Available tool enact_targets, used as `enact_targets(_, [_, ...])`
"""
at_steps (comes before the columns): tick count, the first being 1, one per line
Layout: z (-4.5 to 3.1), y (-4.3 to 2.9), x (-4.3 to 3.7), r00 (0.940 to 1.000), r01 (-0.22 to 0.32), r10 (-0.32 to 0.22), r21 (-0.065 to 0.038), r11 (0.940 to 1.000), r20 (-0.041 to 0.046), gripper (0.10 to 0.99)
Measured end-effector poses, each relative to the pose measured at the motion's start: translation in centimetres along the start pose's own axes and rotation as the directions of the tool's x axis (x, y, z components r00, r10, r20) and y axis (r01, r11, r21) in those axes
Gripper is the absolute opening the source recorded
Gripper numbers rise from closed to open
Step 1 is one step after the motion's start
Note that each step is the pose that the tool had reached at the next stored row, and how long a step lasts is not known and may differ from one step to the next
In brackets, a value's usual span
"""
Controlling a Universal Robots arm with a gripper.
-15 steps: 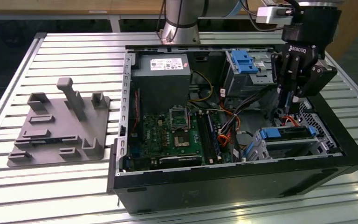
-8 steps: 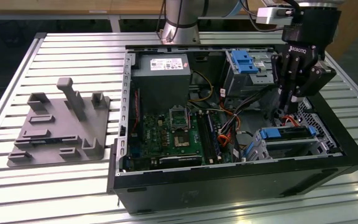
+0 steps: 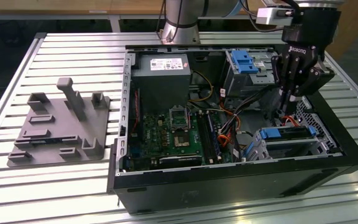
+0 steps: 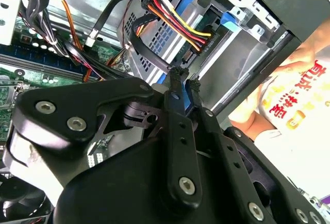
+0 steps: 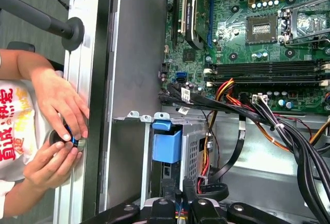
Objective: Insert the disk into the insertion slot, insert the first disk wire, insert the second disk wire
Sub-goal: 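Insert the second disk wire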
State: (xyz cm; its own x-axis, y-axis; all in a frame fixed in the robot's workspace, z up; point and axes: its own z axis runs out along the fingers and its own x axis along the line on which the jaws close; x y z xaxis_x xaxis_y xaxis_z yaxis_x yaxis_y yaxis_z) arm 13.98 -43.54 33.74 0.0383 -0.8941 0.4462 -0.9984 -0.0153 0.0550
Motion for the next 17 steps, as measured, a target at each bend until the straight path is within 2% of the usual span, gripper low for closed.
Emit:
enact_targets(14, [0.21, -0.2, -0.1, 0.9999, 0.0, 0.0, 0.0, 1.0, 0.0104, 0.208])
enact_targets(16, [0.24, -0.23, -0.12, 0.9999, 0.0, 0.0, 0.0, 1.0, 0.0121, 0.145])
enact_targets(17, [0.24, -0.24, -0.12, 0.9999, 0.0, 0.0, 0.0, 1.0, 0.0126, 0.145])
